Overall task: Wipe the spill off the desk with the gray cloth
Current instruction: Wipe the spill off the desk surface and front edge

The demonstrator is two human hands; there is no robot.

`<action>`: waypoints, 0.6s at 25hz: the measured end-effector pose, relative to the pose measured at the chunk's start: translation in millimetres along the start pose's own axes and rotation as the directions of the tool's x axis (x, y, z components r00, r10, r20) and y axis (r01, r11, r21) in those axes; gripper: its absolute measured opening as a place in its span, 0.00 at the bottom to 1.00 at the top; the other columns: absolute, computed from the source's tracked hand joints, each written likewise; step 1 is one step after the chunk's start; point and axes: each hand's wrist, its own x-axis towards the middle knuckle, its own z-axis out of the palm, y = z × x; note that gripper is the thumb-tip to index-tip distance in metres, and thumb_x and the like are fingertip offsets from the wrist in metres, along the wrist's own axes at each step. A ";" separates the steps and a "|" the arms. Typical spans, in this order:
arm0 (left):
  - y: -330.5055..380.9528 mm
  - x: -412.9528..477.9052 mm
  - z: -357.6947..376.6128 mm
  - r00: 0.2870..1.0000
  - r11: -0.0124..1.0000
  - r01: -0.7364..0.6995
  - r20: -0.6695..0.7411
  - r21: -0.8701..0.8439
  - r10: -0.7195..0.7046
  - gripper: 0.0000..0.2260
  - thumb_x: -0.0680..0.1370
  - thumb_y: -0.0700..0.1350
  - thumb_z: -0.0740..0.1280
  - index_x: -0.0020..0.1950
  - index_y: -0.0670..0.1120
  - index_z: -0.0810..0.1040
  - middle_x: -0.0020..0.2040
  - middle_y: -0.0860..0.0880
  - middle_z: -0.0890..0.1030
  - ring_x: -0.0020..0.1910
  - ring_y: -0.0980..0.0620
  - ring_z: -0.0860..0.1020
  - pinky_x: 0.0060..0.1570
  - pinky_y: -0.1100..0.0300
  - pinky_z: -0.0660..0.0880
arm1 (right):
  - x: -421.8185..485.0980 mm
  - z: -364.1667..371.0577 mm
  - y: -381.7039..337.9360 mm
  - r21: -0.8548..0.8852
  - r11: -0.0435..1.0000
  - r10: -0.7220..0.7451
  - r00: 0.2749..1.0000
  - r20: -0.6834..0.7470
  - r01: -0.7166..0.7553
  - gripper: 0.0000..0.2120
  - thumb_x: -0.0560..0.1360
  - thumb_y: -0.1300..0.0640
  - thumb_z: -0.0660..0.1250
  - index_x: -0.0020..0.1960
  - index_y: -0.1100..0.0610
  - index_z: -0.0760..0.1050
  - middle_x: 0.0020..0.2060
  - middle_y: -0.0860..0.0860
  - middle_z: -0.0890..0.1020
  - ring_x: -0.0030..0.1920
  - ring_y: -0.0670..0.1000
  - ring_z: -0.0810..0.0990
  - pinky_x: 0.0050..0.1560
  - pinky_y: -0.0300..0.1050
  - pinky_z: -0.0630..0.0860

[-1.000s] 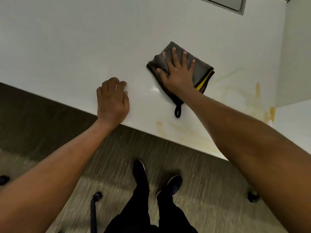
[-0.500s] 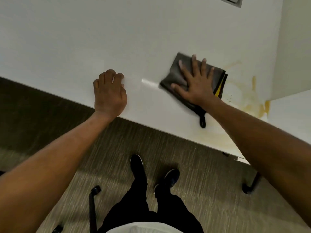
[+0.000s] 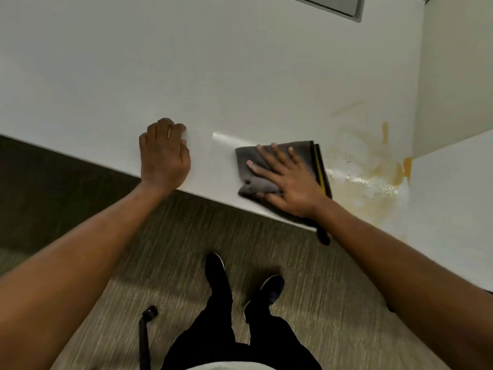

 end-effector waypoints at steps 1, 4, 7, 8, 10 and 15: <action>0.4 -0.2 0.2 1.000 1.000 0.004 0.002 0.003 -0.004 0.15 0.78 0.44 0.59 0.64 0.44 0.74 0.62 0.41 0.75 0.61 0.39 0.73 0.55 0.45 0.69 | -0.4 -7.0 27.2 -0.012 0.999 0.043 0.999 0.007 -0.043 0.32 0.80 0.38 0.56 0.82 0.45 0.55 0.83 0.53 0.54 0.83 0.59 0.48 0.80 0.66 0.48; 2.2 -0.7 -1.9 1.000 1.000 0.003 0.011 0.008 -0.003 0.15 0.79 0.44 0.60 0.64 0.43 0.74 0.62 0.40 0.75 0.61 0.38 0.73 0.56 0.45 0.69 | 16.1 -24.8 78.2 0.041 0.880 0.474 0.881 -0.019 -0.473 0.31 0.82 0.39 0.54 0.82 0.45 0.54 0.83 0.54 0.54 0.83 0.62 0.50 0.79 0.67 0.48; 7.1 -0.6 -5.7 0.999 1.000 0.004 0.035 0.015 -0.004 0.15 0.79 0.43 0.61 0.64 0.41 0.75 0.63 0.38 0.75 0.61 0.36 0.73 0.57 0.44 0.69 | 44.8 -19.3 44.7 0.152 0.603 0.794 0.607 -0.024 -0.783 0.33 0.83 0.37 0.53 0.83 0.49 0.53 0.83 0.58 0.51 0.82 0.65 0.48 0.79 0.69 0.45; 11.3 -0.8 -7.2 0.999 1.000 0.026 0.038 0.008 -0.027 0.15 0.80 0.43 0.61 0.64 0.40 0.75 0.63 0.37 0.75 0.61 0.35 0.73 0.57 0.43 0.69 | 47.8 -14.2 21.0 0.156 0.582 0.810 0.586 -0.024 -0.798 0.34 0.82 0.36 0.52 0.83 0.50 0.52 0.83 0.59 0.51 0.82 0.66 0.48 0.78 0.69 0.44; 31.1 -2.8 -8.6 0.997 0.998 0.065 0.031 -0.017 -0.064 0.15 0.80 0.43 0.60 0.65 0.39 0.75 0.64 0.37 0.75 0.62 0.35 0.73 0.58 0.43 0.69 | 32.9 -2.0 -25.2 0.138 0.698 0.713 0.699 -0.055 -0.702 0.35 0.81 0.34 0.52 0.83 0.50 0.53 0.83 0.59 0.51 0.82 0.65 0.47 0.79 0.68 0.41; 111.8 -14.0 3.8 0.987 0.992 -0.102 0.114 -0.077 0.110 0.18 0.80 0.44 0.62 0.69 0.40 0.74 0.68 0.38 0.74 0.65 0.37 0.73 0.60 0.44 0.68 | -48.7 2.2 -6.6 0.077 0.990 0.120 0.991 -0.054 -0.116 0.33 0.81 0.36 0.55 0.83 0.47 0.56 0.83 0.53 0.52 0.83 0.58 0.45 0.80 0.66 0.47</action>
